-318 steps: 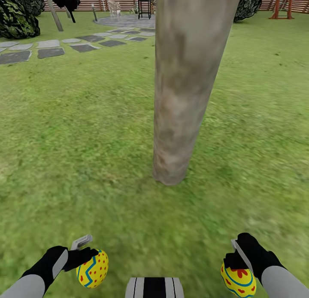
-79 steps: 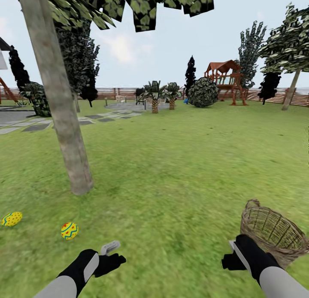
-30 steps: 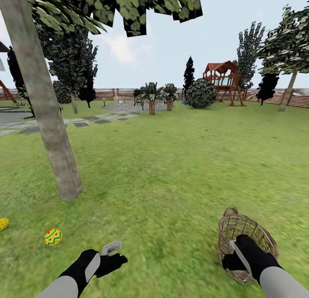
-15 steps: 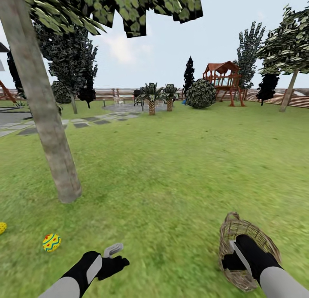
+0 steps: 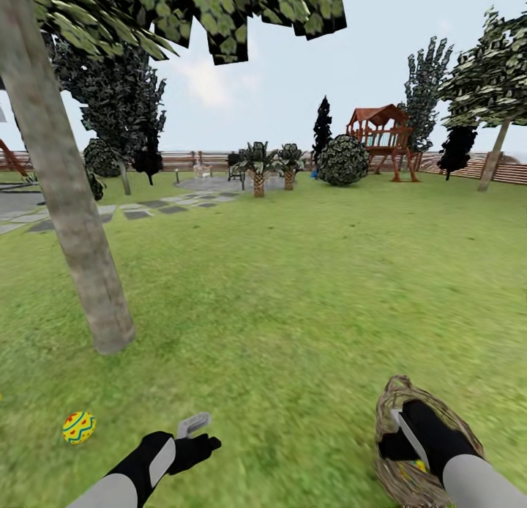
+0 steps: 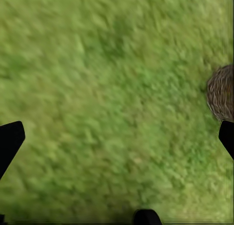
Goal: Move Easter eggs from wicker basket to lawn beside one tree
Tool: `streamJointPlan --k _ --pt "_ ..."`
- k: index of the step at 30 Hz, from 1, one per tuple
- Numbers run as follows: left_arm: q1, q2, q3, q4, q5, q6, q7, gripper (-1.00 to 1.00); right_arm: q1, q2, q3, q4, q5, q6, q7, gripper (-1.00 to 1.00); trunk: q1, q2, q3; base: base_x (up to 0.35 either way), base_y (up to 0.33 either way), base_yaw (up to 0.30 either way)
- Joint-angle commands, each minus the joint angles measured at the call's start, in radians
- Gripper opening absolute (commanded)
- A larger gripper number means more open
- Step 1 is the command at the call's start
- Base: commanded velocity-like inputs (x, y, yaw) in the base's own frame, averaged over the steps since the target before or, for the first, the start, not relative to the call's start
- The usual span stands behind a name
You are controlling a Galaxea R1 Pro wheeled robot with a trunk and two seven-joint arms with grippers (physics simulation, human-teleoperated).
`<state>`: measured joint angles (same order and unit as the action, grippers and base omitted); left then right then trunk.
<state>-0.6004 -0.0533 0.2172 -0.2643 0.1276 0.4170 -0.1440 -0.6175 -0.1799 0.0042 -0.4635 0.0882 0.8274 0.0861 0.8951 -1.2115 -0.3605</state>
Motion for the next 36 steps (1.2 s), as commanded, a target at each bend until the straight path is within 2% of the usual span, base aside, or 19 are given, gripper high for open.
streamJointPlan --k 1,14,23,36 --pt "0.0 0.0 0.002 -0.002 0.009 0.008 0.001 1.0 0.0 0.0 0.0 -0.001 0.01 0.004 0.009 1.0 -0.004 0.007 0.002 -0.196 -0.269 0.0" --pt "0.0 0.0 0.003 -0.002 0.01 0.008 0.001 1.0 -0.001 -0.001 0.0 -0.001 0.01 0.005 0.009 1.0 -0.054 0.098 0.043 -0.155 -0.275 0.0" --pt "0.0 -0.001 0.006 -0.003 0.013 0.007 0.001 1.0 0.0 -0.002 0.0 -0.001 0.01 0.006 0.009 1.0 -0.089 0.161 0.071 -0.004 -0.032 0.0" --pt "0.001 -0.002 0.004 -0.001 0.01 0.009 0.001 1.0 0.0 -0.004 0.0 -0.001 0.009 0.007 0.009 1.0 -0.138 0.252 0.112 0.289 0.0 0.0"
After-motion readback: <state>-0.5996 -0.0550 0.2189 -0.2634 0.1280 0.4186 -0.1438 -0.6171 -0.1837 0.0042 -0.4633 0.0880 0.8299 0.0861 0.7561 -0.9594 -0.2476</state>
